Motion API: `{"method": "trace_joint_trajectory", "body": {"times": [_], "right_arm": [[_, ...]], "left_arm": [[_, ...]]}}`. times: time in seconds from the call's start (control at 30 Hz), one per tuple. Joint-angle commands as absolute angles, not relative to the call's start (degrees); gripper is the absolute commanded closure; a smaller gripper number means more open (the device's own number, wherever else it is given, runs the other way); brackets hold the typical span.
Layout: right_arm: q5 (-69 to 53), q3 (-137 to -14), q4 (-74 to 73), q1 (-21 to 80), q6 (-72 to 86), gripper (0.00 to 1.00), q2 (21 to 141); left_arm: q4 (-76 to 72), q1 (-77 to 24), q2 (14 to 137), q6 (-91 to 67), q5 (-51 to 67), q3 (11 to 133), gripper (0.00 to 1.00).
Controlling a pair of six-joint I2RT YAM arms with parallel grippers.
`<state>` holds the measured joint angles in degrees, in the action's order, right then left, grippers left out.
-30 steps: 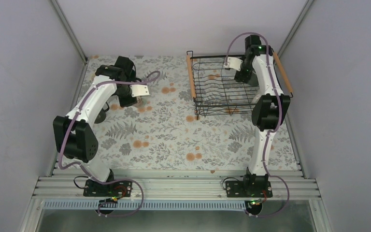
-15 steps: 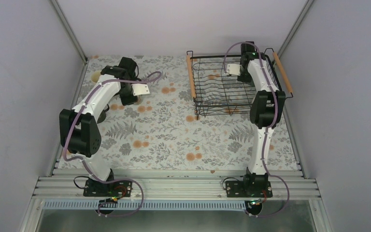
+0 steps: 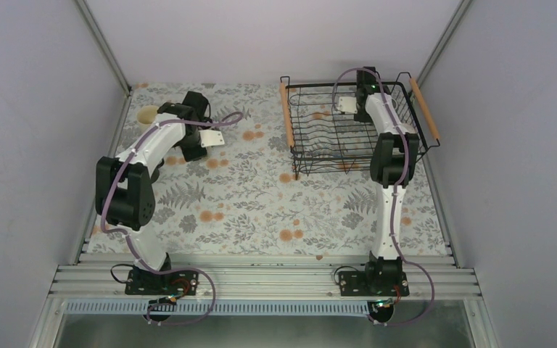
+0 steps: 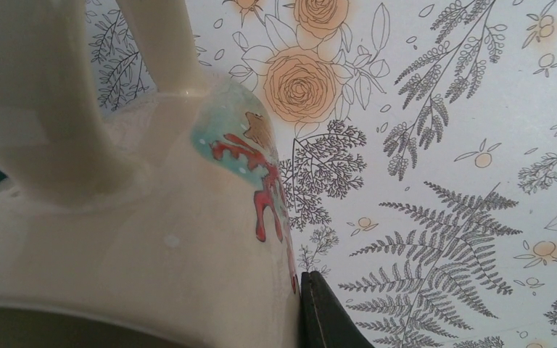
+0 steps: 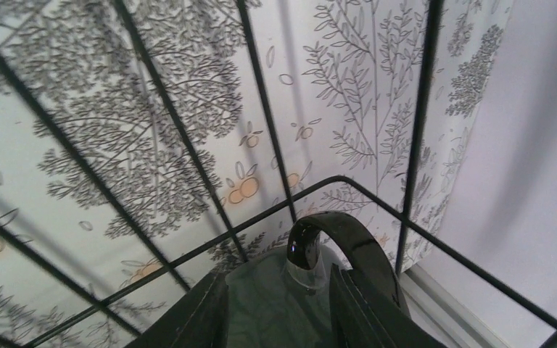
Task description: Unload the cups from the dish rack
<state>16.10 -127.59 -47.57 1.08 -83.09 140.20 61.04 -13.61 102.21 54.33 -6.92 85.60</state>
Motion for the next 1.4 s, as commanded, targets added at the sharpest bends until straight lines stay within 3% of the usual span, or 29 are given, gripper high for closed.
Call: {"method": "trace_joint_trajectory", "body": {"times": [0.0,0.2,0.3,0.43,0.6,0.83,1.07,1.1,1.17,1.23,1.37], "right_arm": [[17.97,-129.90,-43.17,1.48,-83.99,0.63,142.08],[18.53,-130.26,-44.04,1.63,-84.20,0.65,143.72],[20.32,-130.54,-44.31,1.68,-84.08,0.74,144.31],[21.67,-132.23,-45.61,1.67,-83.22,0.87,144.67],[21.64,-132.32,-47.09,1.67,-83.01,0.96,143.66],[19.01,-134.11,-52.26,1.67,-80.20,0.96,142.96],[11.78,-133.40,-60.22,1.68,-75.87,0.96,138.04],[11.73,-132.36,-59.80,1.69,-75.01,0.92,136.81],[10.75,-130.24,-58.48,1.35,-73.69,0.67,134.50],[10.14,-129.45,-58.26,0.80,-72.71,0.51,133.05],[10.38,-133.83,-61.40,0.17,-70.03,0.38,133.55]], "left_arm": [[57.35,-13.27,102.33,52.84,-9.40,86.92,0.98],[58.38,-13.34,103.14,52.26,-9.62,87.03,0.94],[59.17,-13.29,103.11,52.12,-9.37,87.26,0.83],[59.76,-13.28,102.86,52.12,-9.39,87.60,0.77],[61.44,-13.35,103.17,51.73,-8.84,88.53,0.61],[63.28,-13.40,102.42,51.64,-8.47,89.25,0.48],[65.47,-13.52,100.22,51.56,-6.73,91.48,0.24],[65.58,-13.62,99.99,51.39,-6.74,91.92,0.16],[65.89,-13.92,99.57,51.17,-6.50,92.46,0.05],[66.05,-14.19,99.49,51.00,-6.38,92.99,0.00],[66.63,-14.82,99.48,50.33,-6.57,94.79,0.00]]}}
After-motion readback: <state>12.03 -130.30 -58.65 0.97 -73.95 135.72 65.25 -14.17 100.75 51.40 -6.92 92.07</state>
